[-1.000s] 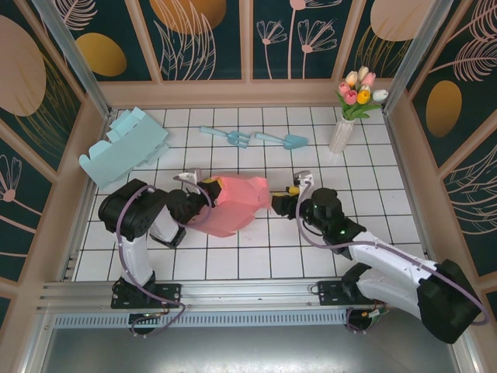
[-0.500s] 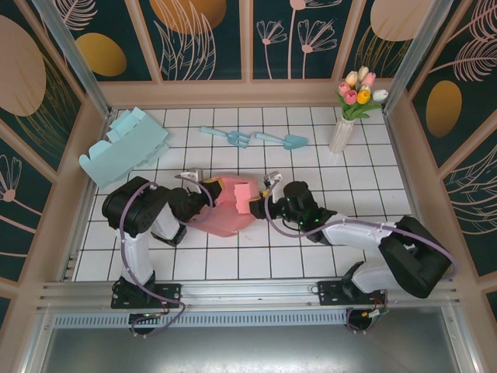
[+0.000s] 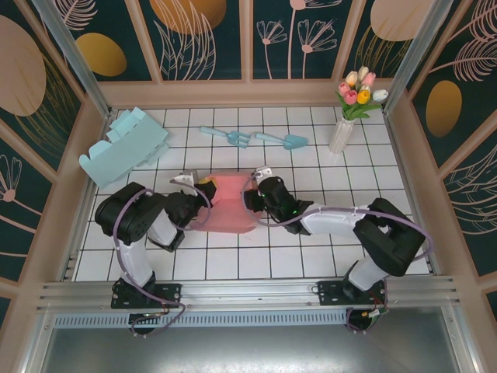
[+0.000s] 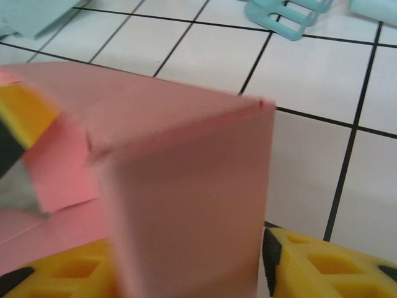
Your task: Fold the paper box
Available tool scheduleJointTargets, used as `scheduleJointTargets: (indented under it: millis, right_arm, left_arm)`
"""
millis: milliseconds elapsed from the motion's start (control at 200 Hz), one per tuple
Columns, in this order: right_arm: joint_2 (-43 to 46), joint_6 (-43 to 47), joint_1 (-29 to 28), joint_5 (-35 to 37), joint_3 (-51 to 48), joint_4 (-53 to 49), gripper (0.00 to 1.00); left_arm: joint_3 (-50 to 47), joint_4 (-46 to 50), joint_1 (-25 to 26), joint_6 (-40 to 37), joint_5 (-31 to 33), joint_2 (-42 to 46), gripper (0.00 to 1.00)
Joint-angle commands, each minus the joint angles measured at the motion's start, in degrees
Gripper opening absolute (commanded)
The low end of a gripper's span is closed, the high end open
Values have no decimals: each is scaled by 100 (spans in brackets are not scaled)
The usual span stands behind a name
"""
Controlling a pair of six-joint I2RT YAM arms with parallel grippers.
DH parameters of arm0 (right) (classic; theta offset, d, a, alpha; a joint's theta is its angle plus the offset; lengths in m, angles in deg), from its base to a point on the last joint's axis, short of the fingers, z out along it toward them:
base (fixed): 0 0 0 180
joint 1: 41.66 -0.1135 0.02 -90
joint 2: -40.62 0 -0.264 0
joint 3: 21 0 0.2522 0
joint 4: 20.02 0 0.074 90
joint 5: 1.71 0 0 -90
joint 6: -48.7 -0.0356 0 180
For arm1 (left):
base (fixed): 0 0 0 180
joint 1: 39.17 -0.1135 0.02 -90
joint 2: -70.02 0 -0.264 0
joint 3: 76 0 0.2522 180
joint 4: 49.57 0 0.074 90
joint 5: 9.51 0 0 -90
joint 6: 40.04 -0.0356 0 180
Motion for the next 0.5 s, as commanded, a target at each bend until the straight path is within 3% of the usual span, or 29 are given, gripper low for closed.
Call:
scheduleJointTargets:
  millis: [0, 150, 250, 365, 495]
  right_arm:
    - [-262, 23, -127, 955, 194, -322, 49]
    - [-304, 61, -306, 1626, 140, -192, 36]
    - [-275, 90, -402, 2007, 43, -107, 34]
    - [-170, 32, -411, 2048, -123, 57, 38]
    - [60, 84, -411, 1608, -360, 355, 46]
  left_arm:
    - [-121, -306, 402, -400, 149, 460, 0]
    - [-276, -77, 837, -733, 977, 785, 0]
    - [-400, 125, 1048, -705, 1824, 1170, 0]
    - [-296, 892, 1193, -639, 2743, 1505, 0]
    - [-185, 1382, 1277, -652, 3264, 1647, 0]
